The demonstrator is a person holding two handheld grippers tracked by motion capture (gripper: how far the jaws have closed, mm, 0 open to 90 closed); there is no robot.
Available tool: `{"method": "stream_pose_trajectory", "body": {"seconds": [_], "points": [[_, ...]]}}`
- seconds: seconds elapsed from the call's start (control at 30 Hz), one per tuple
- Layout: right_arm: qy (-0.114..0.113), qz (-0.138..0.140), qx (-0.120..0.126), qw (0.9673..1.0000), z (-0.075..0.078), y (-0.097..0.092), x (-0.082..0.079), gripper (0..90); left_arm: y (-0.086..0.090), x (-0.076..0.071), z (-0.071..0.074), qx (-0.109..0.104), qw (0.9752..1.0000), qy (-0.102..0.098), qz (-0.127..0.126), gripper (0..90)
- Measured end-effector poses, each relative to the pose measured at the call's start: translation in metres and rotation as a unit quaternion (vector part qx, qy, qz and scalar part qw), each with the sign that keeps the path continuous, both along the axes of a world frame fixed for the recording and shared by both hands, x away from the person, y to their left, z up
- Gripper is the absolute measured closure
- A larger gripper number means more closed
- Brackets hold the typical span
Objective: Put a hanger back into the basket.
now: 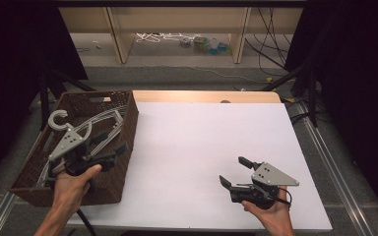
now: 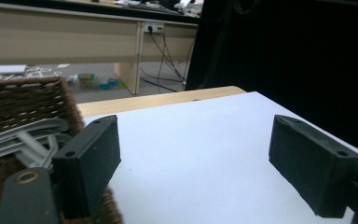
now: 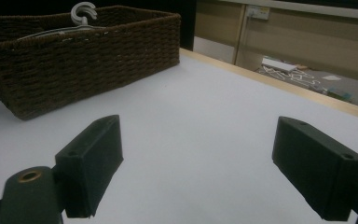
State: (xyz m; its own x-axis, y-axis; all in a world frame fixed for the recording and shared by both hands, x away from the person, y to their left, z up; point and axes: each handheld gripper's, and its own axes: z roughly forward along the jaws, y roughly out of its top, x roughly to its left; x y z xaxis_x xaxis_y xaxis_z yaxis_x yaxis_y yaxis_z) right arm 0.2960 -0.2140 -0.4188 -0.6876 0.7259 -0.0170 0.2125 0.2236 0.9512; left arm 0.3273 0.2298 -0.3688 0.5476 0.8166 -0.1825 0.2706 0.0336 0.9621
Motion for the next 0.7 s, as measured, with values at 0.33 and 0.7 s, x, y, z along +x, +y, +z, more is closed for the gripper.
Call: {"method": "stream_pose_trajectory", "body": {"seconds": [0.33,0.7], "points": [[0.003,-0.010,0.017,0.9998,-0.004,-0.004,-0.001,16.6,-0.027,-0.008,-0.014,0.000,0.9994,-0.009,-0.034,16.0],[-0.015,-0.011,0.039,0.9991,-0.006,-0.004,-0.002,16.6,-0.043,-0.019,-0.038,0.034,0.9973,-0.034,-0.056,15.7]]}}
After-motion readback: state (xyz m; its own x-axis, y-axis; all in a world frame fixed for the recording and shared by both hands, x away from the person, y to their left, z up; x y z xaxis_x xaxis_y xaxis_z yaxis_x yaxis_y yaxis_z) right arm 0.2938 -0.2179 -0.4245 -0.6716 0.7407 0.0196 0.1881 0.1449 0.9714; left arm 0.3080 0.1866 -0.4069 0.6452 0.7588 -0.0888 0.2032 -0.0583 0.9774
